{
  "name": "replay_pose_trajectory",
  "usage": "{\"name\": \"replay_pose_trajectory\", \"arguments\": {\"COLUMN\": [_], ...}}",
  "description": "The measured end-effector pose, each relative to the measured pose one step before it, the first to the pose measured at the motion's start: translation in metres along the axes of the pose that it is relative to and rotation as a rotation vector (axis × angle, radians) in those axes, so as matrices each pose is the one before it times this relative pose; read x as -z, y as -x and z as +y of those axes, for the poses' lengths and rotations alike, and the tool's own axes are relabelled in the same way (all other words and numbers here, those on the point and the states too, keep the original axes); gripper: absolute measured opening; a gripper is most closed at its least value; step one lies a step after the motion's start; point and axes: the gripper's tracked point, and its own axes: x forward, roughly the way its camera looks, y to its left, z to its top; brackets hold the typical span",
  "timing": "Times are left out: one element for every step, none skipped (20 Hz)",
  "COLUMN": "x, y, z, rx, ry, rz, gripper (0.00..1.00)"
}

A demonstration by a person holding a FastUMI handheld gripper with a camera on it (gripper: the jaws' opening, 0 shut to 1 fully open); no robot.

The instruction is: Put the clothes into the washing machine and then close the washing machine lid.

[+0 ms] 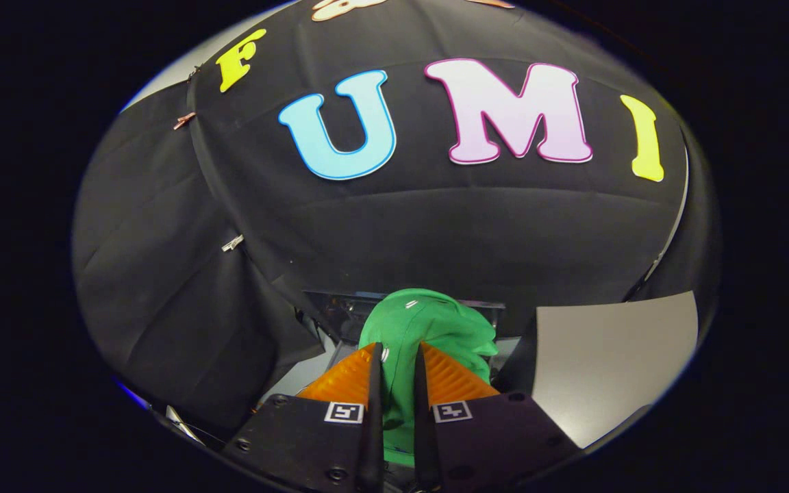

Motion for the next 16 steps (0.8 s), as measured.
{"name": "replay_pose_trajectory", "arguments": {"x": [0.00603, 0.00616, 0.00591, 0.00653, 0.00560, 0.00724, 0.00597, 0.00720, 0.00783, 0.00555, 0.00559, 0.00399, 0.00312, 0.00356, 0.00316, 0.00222], "y": [-0.00734, -0.00674, -0.00788, -0.00738, -0.00714, -0.00889, -0.00828, -0.00773, -0.00752, -0.00709, -0.00796, -0.00730, -0.00709, -0.00424, -0.00480, -0.00682], "z": [0.00499, 0.00484, 0.00245, 0.00192, 0.00127, 0.00047, 0.00140, 0.00072, -0.00028, 0.00057, 0.00028, -0.00006, -0.00103, -0.00011, -0.00142, -0.00052], "rx": [-0.00310, -0.00223, 0.00100, 0.00277, 0.00263, 0.00281, 0.00178, 0.00227, 0.00159, 0.00153, 0.00089, 0.00443, 0.00557, 0.00719, 0.00988, 0.01358], "ry": [0.00208, 0.00862, 0.00754, 0.00530, 0.00418, 0.00346, 0.00488, 0.00137, -0.00011, -0.00003, 0.00300, 0.00350, 0.00206, -0.00040, 0.00247, -0.00006], "rz": [0.00634, 0.00807, 0.00907, 0.00782, 0.00683, 0.00642, 0.00833, 0.00838, 0.00971, 0.01029, 0.00692, 0.00473, 0.00300, 0.00097, -0.00008, -0.00048], "gripper": [0.22, 0.22, 0.22, 0.22, 0.22, 0.22, 0.22, 0.22, 0.22, 0.22, 0.22, 0.22, 0.22, 0.22, 0.22, 0.22]}}
